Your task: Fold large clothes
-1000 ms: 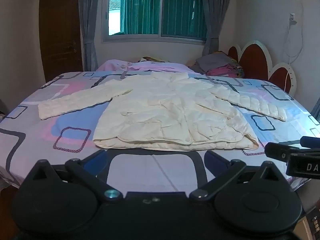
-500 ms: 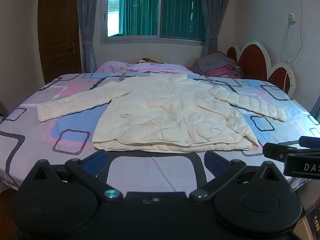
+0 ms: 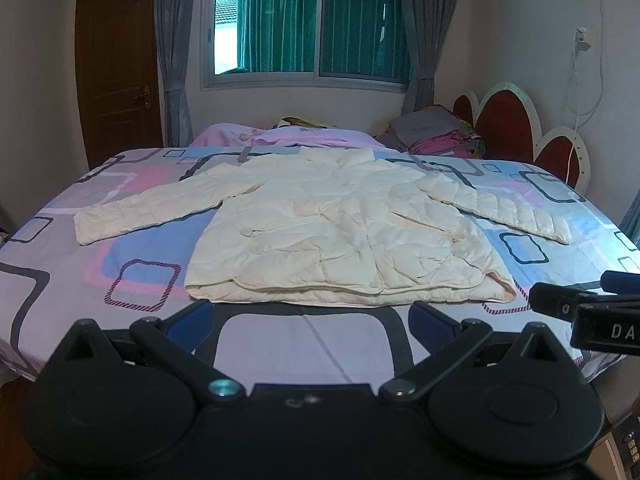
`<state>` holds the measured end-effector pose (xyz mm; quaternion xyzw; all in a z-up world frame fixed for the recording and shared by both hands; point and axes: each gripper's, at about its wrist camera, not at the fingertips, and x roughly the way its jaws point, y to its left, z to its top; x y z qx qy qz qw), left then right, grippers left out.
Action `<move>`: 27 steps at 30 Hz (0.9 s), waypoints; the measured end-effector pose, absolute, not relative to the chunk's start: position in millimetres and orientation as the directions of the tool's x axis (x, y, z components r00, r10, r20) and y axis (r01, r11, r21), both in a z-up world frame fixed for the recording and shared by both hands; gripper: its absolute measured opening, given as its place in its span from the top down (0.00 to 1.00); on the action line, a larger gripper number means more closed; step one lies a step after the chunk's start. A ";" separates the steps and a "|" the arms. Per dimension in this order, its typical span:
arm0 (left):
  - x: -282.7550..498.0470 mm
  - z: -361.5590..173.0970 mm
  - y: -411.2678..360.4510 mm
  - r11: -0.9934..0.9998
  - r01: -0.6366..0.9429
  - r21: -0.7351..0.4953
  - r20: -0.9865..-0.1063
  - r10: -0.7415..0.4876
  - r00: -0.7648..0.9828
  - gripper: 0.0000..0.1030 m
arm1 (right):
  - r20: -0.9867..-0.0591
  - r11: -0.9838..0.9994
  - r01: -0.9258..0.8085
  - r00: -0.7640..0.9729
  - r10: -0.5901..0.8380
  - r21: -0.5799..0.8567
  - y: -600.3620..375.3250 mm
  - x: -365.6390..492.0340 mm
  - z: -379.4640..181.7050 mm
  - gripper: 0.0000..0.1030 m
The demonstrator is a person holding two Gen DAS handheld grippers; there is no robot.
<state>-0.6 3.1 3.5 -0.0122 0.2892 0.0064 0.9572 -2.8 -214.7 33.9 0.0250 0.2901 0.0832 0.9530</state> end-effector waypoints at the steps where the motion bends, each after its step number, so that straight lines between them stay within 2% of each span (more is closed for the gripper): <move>1: -0.8 3.5 2.5 1.000 -0.020 -0.020 -0.553 0.006 0.833 0.00 | -0.548 0.985 -0.143 0.818 0.173 0.096 -215.6 -3.5 34.6 0.00; 27: -5.3 4.2 2.6 0.999 -0.028 -0.018 -0.545 0.013 0.839 0.00 | -0.543 0.985 -0.146 0.822 0.171 0.090 -217.1 -5.2 39.3 0.00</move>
